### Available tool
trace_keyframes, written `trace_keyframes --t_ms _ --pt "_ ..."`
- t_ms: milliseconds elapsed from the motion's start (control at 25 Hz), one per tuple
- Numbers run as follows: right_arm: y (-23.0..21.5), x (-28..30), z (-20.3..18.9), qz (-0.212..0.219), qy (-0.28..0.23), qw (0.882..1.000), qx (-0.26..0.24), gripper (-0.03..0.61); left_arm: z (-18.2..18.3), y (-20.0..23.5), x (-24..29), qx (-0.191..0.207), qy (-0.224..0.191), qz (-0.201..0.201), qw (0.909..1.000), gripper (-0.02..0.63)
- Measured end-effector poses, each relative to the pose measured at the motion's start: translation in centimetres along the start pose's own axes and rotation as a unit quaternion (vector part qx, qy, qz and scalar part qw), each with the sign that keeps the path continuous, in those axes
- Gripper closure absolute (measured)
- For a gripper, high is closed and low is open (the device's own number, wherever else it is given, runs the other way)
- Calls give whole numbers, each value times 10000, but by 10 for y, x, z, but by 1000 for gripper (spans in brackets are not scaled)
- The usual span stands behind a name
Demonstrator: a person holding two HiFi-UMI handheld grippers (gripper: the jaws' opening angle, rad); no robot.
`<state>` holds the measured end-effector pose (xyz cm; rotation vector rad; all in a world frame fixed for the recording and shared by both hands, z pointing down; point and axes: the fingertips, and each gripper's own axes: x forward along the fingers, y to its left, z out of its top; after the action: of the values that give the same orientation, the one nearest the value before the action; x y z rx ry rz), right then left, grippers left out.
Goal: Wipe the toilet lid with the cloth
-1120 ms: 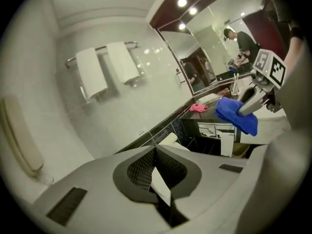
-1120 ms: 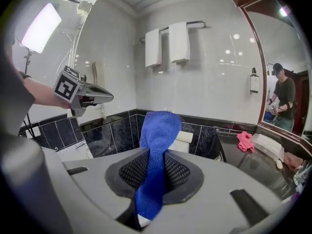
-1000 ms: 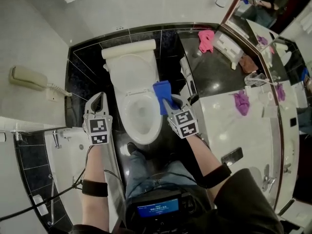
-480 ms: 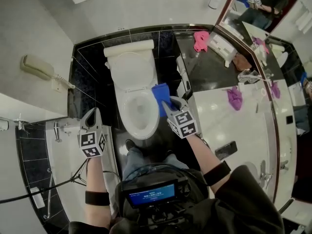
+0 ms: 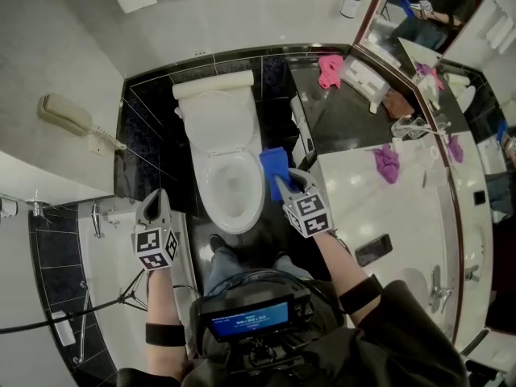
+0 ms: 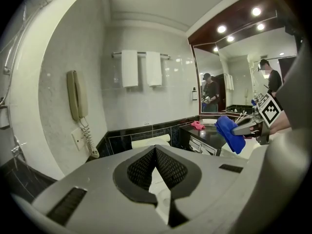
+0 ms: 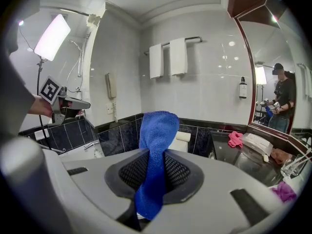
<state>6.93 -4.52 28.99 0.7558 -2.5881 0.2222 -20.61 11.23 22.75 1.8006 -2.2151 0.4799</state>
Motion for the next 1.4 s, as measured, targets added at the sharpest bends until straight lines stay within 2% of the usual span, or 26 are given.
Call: trace_keyframes --t_ms 360,1040,1200,1400 --pt "-6 1 -15 -20 60 10000 -34 488 -2 -4 1 -55 -5 1 10000 614" --pt "-4 23 -9 135 151 9998 -88 483 0 1 16 -7 0 -25 10000 614" --pt "0 50 -1 294 120 9992 -229 485 3 2 33 111 31 -88 9999 614" --pt "18 125 7 464 67 9981 -393 483 0 13 69 325 63 -227 9992 614"
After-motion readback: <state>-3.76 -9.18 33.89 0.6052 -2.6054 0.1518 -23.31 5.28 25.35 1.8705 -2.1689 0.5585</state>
